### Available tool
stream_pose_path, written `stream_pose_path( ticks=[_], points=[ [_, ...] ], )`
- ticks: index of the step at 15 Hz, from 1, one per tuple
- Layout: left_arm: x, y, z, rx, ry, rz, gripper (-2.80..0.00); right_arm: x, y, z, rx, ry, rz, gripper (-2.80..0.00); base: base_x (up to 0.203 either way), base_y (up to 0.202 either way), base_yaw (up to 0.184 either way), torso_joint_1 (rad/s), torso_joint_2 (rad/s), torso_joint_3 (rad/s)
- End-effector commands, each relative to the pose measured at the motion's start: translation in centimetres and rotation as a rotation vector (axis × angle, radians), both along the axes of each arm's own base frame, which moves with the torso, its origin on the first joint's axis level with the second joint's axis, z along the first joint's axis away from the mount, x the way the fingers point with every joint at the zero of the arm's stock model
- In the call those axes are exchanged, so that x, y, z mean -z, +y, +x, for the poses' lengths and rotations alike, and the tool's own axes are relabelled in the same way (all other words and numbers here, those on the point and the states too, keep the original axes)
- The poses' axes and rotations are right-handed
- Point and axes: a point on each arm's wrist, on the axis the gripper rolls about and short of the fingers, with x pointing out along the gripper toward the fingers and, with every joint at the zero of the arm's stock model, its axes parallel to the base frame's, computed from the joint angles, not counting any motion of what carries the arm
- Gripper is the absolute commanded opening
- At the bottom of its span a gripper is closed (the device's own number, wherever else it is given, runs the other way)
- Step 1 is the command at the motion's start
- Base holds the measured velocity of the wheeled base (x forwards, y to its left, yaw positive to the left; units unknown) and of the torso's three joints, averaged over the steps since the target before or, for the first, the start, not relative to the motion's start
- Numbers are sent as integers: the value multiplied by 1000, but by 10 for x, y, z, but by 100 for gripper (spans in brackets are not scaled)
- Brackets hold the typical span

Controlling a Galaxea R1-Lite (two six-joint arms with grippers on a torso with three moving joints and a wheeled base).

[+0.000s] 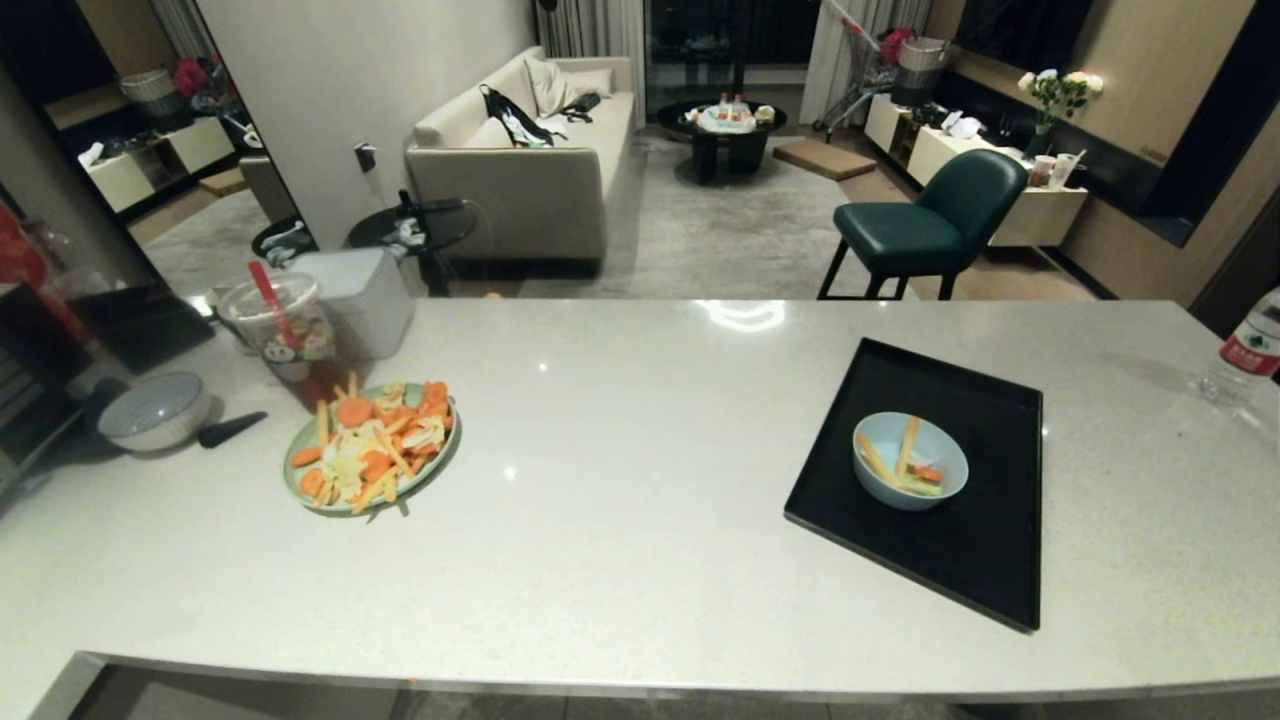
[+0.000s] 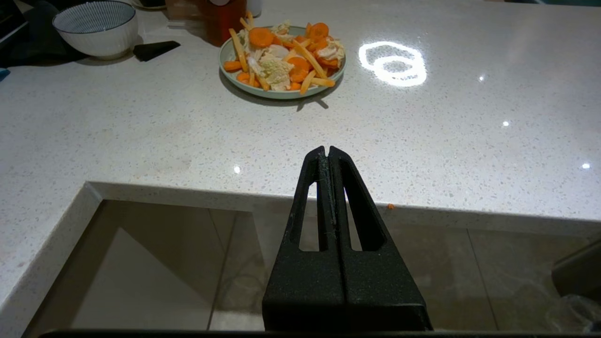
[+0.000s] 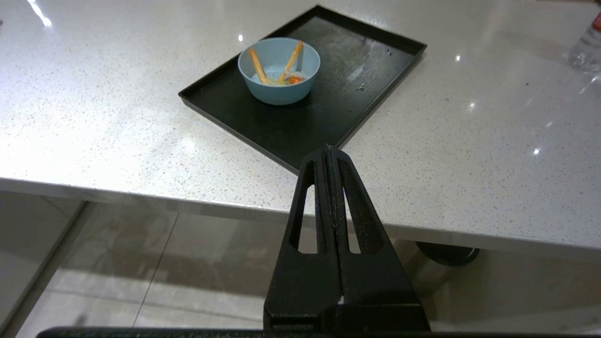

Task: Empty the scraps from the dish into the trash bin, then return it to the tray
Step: Pick up the bowl with leftover food

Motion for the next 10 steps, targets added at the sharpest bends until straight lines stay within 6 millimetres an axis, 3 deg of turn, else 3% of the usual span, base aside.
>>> stream_pose_path(
  ticks=[1, 5, 10],
  points=[
    [0, 0, 0, -1, 0, -1, -280, -26, 0, 28, 0, 148, 6, -280, 0, 0, 0, 0, 0, 0],
    [0, 0, 0, 0, 1, -1, -280, -67, 0, 95, 14, 359, 83, -280, 0, 0, 0, 0, 0, 0],
    [0, 0, 0, -1, 0, -1, -280, -87, 7, 218, 58, 626, 259, -280, 0, 0, 0, 0, 0, 0]
  ],
)
